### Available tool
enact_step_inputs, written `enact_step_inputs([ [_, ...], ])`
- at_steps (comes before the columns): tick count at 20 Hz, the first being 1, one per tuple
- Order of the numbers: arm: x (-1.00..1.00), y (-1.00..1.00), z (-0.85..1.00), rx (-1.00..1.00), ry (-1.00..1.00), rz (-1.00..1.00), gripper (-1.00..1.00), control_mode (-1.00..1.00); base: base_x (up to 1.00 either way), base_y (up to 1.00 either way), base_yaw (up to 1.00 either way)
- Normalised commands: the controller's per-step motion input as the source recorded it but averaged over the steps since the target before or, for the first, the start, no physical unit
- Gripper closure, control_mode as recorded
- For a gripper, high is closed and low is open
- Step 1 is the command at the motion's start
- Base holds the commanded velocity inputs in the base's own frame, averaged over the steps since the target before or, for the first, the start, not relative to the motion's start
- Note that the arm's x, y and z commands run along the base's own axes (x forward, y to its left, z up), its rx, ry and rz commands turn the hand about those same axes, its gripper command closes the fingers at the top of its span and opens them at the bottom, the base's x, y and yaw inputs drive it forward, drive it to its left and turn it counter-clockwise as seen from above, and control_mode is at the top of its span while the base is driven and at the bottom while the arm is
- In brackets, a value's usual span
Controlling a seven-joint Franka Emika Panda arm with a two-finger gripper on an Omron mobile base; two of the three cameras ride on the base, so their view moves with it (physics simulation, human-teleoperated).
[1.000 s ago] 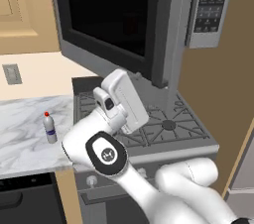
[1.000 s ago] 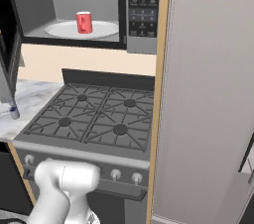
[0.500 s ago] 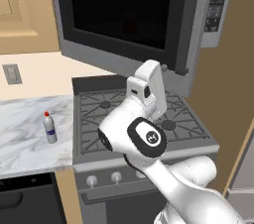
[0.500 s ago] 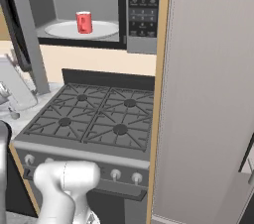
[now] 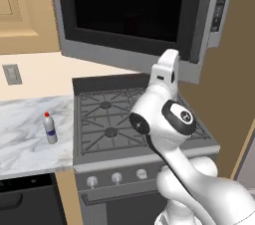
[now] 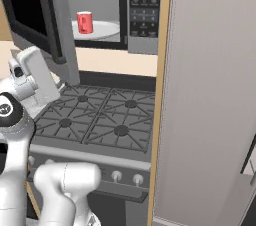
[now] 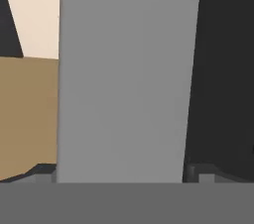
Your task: Place the microwavable item in the microwave. Then, close the microwave door and press the start button.
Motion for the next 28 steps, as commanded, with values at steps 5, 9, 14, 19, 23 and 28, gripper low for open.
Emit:
enact_step_inputs([
  [5,0.47,-0.35,0.52,0.15,0.05,0.16,-1.00,-1.00,0.00,0.00,0.00],
  [9,0.49,-0.17,0.67,0.10,0.16,0.11,-1.00,-1.00,0.00,0.00,0.00],
  [14,0.46,0.00,0.50,0.00,0.16,0.07,-1.00,-1.00,0.00,0.00,0.00],
  [19,0.54,0.00,0.59,0.00,0.20,0.02,-1.00,-1.00,0.00,0.00,0.00],
  [23,0.44,0.00,0.52,0.00,0.19,0.02,-1.00,-1.00,0.00,0.00,0.00],
  [28,0.32,0.00,0.12,0.00,0.09,0.00,-1.00,-1.00,0.00,0.00,0.00],
])
